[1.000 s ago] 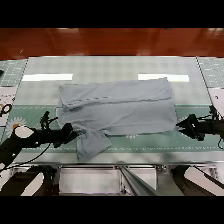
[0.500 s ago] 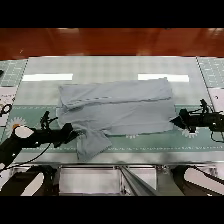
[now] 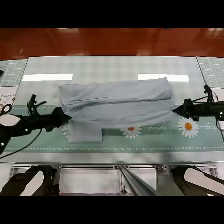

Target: Fold the shirts.

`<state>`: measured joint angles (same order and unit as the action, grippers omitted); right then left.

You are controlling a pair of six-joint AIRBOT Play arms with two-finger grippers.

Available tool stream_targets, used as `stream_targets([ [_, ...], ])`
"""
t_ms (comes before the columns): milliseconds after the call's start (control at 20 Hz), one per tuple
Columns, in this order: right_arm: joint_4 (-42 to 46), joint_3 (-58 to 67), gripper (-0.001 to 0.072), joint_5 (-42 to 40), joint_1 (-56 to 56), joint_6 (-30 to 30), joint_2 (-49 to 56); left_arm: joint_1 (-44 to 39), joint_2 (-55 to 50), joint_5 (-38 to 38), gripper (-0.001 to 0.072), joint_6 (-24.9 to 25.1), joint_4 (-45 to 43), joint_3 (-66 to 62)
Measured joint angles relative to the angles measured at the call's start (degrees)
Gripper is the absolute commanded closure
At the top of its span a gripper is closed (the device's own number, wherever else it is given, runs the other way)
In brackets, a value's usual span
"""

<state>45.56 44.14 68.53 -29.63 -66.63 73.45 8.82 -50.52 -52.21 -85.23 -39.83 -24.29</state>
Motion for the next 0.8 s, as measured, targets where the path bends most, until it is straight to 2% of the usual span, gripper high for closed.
stream_targets([
  [300, 0.02, 13.07, 0.0682, 0.68, 5.60, -0.44, 6.03, 2.84, -11.50, 0.28, 0.0676, 3.67, 0.02, -13.29],
  [800, -0.57, 30.67, 0.0682, -3.43, 10.88, -4.98, 21.11, 1.18, -38.10, -1.79, 0.0676, 5.70, 0.02, -40.28],
])
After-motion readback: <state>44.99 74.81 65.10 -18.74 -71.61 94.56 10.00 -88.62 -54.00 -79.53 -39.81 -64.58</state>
